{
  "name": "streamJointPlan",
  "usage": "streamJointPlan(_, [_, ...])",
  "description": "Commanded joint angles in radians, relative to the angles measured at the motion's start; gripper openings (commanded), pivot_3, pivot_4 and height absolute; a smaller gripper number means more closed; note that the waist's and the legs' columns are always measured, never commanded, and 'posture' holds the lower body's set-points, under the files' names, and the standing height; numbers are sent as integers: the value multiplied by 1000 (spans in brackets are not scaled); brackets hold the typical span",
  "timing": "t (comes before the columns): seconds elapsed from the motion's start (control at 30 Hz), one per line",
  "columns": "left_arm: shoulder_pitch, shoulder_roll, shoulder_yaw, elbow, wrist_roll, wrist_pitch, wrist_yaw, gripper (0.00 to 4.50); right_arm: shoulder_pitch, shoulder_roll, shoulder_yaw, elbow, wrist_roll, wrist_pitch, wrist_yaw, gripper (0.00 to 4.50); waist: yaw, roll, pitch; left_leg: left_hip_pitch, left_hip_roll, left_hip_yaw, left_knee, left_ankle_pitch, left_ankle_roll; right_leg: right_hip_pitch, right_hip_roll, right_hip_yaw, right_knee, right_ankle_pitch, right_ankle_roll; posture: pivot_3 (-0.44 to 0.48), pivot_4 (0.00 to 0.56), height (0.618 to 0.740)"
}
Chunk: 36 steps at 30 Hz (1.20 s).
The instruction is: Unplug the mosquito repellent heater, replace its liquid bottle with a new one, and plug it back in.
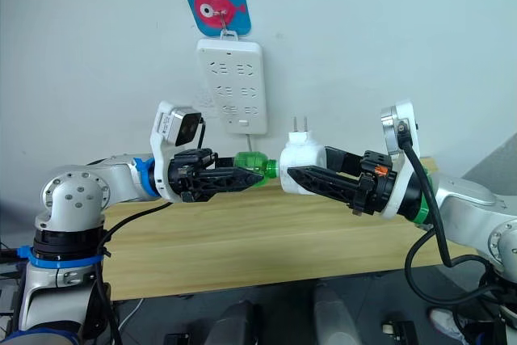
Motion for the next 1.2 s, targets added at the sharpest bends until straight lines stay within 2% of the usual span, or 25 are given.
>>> streamJointPlan(0.03, [-2,-11,-32,-59,1,-17,-32,2288,-20,-9,6,-49,85,-20,21,3014,0,0,0,0,0,0,0,0,0,0,0,0,0,0,0,-158,163,730])
streamJointPlan(0.43, [-2,-30,-40,-34,64,-52,-16,2288,-3,-30,-4,-37,123,-26,23,3014,0,0,0,0,0,0,1,0,1,1,0,0,0,0,0,-158,164,730])
streamJointPlan(0.8, [-13,3,-26,-90,-56,55,-72,2288,7,-32,4,-34,51,-24,32,3014,0,0,-1,0,0,-1,5,0,1,2,0,0,1,0,0,-157,164,730])
streamJointPlan(1.2, [-24,-9,-10,-68,-74,60,-57,2288,36,-54,0,-34,36,-13,70,3014,1,0,-1,0,0,-3,9,-1,2,5,2,-1,1,1,0,-155,164,730])
